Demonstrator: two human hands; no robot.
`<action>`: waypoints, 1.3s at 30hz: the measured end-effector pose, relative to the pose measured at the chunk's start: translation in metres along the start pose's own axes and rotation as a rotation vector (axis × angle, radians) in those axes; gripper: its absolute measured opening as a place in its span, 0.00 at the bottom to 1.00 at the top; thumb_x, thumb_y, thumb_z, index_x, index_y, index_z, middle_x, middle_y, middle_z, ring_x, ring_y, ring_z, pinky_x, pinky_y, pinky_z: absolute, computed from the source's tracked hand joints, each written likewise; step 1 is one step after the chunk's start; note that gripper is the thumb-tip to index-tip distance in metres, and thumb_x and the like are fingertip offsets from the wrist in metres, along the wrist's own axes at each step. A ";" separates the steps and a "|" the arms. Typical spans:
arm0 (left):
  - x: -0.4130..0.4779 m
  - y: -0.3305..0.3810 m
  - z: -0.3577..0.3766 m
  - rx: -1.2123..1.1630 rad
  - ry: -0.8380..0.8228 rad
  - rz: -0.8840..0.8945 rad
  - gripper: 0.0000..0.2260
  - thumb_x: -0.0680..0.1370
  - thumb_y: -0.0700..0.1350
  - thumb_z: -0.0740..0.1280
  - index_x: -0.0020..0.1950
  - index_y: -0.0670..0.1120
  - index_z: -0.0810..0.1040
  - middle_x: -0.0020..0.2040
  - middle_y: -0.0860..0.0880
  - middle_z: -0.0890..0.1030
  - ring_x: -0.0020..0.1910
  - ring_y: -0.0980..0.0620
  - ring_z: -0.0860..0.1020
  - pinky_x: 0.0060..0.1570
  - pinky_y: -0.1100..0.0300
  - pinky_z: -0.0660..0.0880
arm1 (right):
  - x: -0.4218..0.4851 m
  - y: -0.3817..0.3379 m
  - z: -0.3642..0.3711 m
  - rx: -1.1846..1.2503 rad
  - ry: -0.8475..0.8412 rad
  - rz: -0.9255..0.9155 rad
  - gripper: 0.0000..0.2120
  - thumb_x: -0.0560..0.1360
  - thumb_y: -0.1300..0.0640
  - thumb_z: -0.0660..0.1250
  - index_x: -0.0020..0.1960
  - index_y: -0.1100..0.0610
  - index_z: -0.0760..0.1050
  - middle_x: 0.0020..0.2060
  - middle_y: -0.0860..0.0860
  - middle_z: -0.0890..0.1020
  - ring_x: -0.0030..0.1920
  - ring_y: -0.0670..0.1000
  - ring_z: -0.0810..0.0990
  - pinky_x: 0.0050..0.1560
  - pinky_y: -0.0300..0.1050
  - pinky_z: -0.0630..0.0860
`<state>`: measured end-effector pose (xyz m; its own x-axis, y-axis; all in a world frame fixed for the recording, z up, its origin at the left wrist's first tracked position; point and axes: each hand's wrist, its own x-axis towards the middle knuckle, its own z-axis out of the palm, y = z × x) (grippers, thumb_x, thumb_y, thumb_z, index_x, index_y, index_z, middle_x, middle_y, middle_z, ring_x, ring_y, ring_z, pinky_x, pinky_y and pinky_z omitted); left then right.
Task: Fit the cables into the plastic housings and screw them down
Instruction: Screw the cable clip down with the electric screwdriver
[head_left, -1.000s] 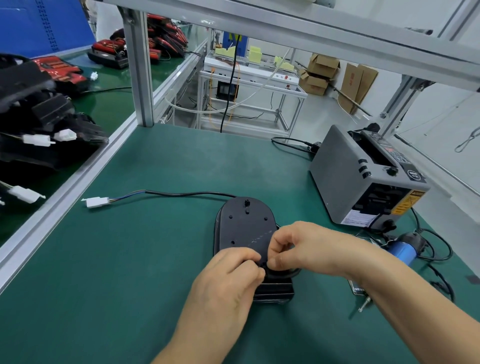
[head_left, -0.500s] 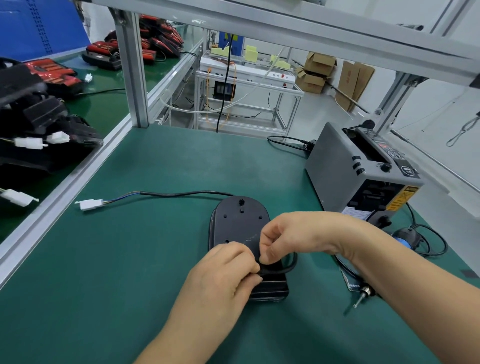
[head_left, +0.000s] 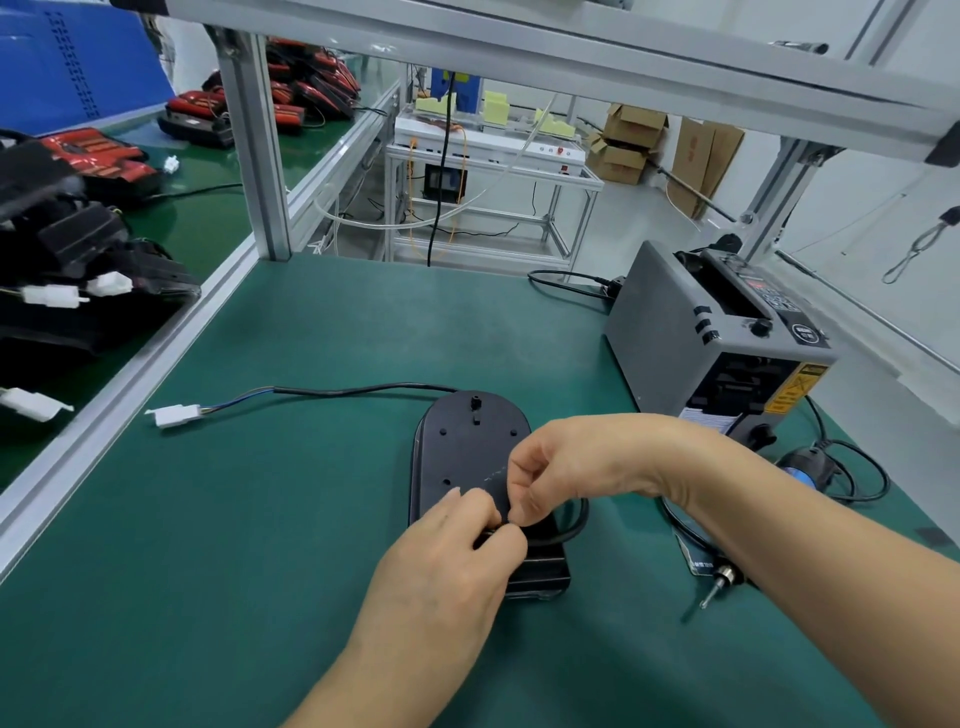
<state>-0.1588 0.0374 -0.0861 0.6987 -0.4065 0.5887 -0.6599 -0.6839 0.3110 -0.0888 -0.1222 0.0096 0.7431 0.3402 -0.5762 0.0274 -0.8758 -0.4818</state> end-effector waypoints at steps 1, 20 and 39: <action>-0.001 0.000 0.001 0.017 0.014 0.017 0.08 0.68 0.34 0.74 0.38 0.44 0.78 0.38 0.49 0.74 0.37 0.48 0.76 0.54 0.67 0.66 | 0.000 0.000 0.000 0.002 0.002 -0.003 0.04 0.70 0.54 0.73 0.42 0.51 0.78 0.38 0.44 0.80 0.42 0.43 0.76 0.54 0.42 0.72; -0.001 0.001 0.005 0.147 0.194 0.109 0.07 0.72 0.38 0.64 0.41 0.45 0.82 0.37 0.51 0.76 0.41 0.52 0.71 0.38 0.63 0.61 | 0.000 0.009 0.003 0.049 0.036 -0.014 0.08 0.70 0.48 0.73 0.36 0.49 0.77 0.34 0.43 0.79 0.35 0.39 0.74 0.45 0.37 0.68; 0.001 0.000 0.006 0.174 0.232 0.124 0.07 0.71 0.38 0.66 0.39 0.47 0.83 0.36 0.52 0.76 0.41 0.53 0.73 0.34 0.64 0.62 | -0.005 0.010 0.012 0.078 0.106 -0.034 0.07 0.71 0.47 0.72 0.41 0.49 0.77 0.36 0.44 0.78 0.38 0.42 0.73 0.45 0.40 0.68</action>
<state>-0.1567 0.0334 -0.0894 0.5205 -0.3580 0.7752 -0.6653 -0.7391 0.1053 -0.1001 -0.1282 -0.0001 0.8093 0.3278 -0.4874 0.0050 -0.8336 -0.5523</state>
